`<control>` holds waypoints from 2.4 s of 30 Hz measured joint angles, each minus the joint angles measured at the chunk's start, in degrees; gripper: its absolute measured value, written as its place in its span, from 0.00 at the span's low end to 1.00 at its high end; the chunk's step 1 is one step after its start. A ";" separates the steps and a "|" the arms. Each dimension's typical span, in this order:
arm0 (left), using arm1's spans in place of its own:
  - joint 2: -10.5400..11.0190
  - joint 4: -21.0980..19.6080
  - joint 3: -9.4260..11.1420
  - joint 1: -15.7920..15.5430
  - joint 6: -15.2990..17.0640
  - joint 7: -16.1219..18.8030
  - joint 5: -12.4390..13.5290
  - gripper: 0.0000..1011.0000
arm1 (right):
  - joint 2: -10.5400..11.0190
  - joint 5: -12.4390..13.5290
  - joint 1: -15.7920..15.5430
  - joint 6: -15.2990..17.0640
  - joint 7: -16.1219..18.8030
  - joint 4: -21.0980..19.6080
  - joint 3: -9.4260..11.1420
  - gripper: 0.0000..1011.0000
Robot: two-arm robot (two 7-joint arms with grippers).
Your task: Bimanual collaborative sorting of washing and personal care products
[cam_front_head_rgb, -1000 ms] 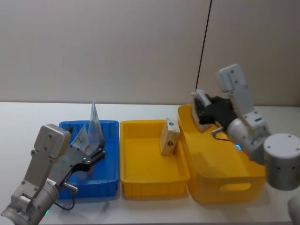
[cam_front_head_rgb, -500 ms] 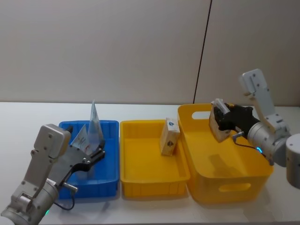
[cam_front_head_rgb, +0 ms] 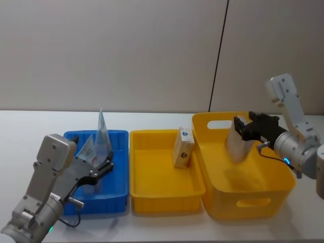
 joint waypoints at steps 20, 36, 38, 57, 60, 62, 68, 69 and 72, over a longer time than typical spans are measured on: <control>-0.39 0.96 0.35 -1.51 1.21 -0.47 0.60 0.99 | 0.13 0.37 0.09 0.45 0.44 0.28 0.60 0.99; -2.80 4.81 -0.22 -5.04 9.08 0.06 1.00 0.99 | 0.13 0.46 0.11 0.54 0.55 0.34 0.72 0.99; -3.03 5.10 -0.54 -5.16 9.55 0.27 0.91 0.99 | 0.13 0.46 0.11 0.54 0.55 0.34 0.73 0.99; -6.24 9.65 -6.44 -5.83 13.07 -1.23 -5.54 0.99 | 0.13 0.46 0.11 0.54 0.54 0.33 0.74 0.99; -6.77 10.44 -7.08 -5.91 13.09 -1.88 -6.52 0.99 | 0.12 0.46 0.11 0.54 0.54 0.33 0.74 0.99; -7.27 11.21 -7.62 -5.96 13.09 -2.56 -7.49 0.99 | 0.13 0.46 0.11 0.54 0.54 0.33 0.73 0.99; -8.54 13.33 -8.67 -6.18 12.84 -4.02 -9.33 0.99 | 0.12 0.46 0.11 0.54 0.54 0.33 0.73 0.99; -8.88 13.85 -8.84 -6.23 12.67 -4.33 -9.65 0.99 | 0.13 0.46 0.11 0.53 0.54 0.33 0.73 0.99; -9.28 14.47 -9.04 -6.32 12.43 -4.71 -10.02 0.99 | 0.12 0.45 0.11 0.53 0.54 0.33 0.73 0.99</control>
